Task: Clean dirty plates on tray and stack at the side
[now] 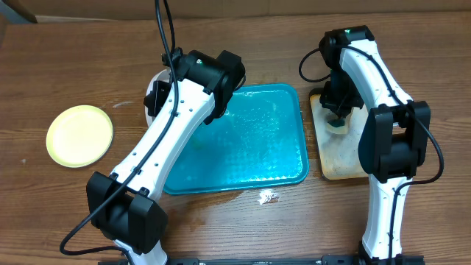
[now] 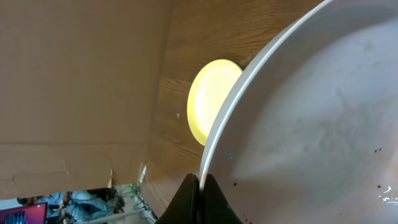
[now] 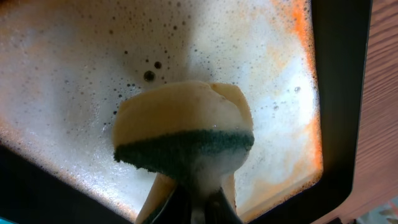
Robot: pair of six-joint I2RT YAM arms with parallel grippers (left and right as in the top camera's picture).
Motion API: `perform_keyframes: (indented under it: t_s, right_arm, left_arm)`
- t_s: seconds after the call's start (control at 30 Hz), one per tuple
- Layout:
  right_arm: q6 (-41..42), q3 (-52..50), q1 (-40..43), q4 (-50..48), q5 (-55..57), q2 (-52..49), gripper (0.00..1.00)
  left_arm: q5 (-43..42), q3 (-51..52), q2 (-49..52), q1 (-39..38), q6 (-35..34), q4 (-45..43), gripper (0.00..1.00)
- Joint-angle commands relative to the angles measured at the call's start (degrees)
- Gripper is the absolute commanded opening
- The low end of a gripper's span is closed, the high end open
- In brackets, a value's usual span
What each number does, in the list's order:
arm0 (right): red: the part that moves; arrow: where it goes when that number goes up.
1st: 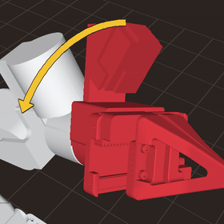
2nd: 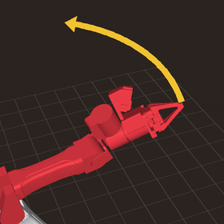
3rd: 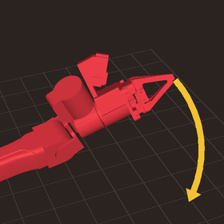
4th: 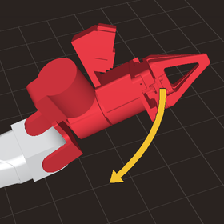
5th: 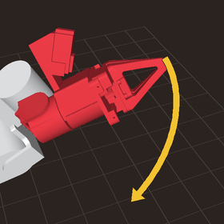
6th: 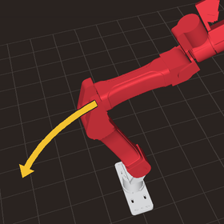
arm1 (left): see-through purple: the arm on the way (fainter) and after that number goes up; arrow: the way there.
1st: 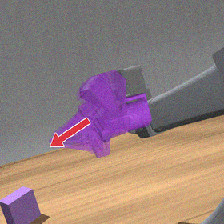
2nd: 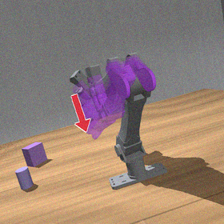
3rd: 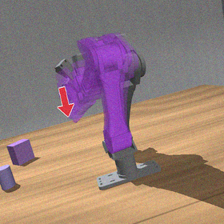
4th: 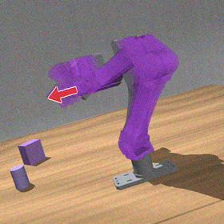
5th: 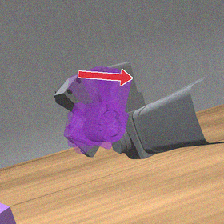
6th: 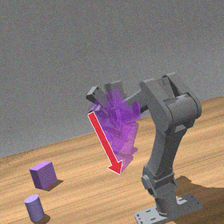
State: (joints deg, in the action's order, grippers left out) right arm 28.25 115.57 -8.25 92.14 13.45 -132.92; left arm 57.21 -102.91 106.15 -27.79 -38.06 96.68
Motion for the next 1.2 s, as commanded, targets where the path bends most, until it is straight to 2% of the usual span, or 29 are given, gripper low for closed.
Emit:
perform_keyframes:
  t_s: [0.0, 0.33, 0.43, 0.47, 0.5, 0.53, 1.17]
  right_arm:
    - [0.3, -0.2, 0.3, -0.2, 0.0, 0.0, 0.04]
    - [0.3, -0.2, 1.6, -0.6, 0.0, 0.0, 0.04]
    - [0.3, -0.2, 2.0, -0.6, 0.0, 0.0, 0.13]
    - [0.3, -0.2, 2.1, -0.6, 0.0, 0.0, 0.12]
    - [0.3, -0.2, 2.1, -0.6, 0.0, 0.0, 0.05]
    - [0.3, -0.2, 2.1, -0.6, 0.0, 0.0, 0.04]
    - [0.3, -0.2, 3.9, -0.9, -0.1, 0.0, 0.04]
  left_arm:
    - [4.1, -1.5, 0.6, -0.3, -2.0, 0.1, 0.04]
    - [5.3, -1.5, 0.6, -0.2, -1.7, -0.2, 0.04]
    - [6.0, -1.5, 0.6, -0.2, -1.8, -0.3, 0.04]
    - [6.2, -1.5, 0.6, -0.2, -1.8, -0.3, 0.04]
    - [6.4, -1.5, 0.6, -0.2, -1.8, -0.3, 0.04]
    - [6.6, -1.5, 0.6, -0.2, -1.8, -0.5, 0.04]
    - [8.4, -1.5, 0.6, 0.1, -1.8, -1.0, 0.04]
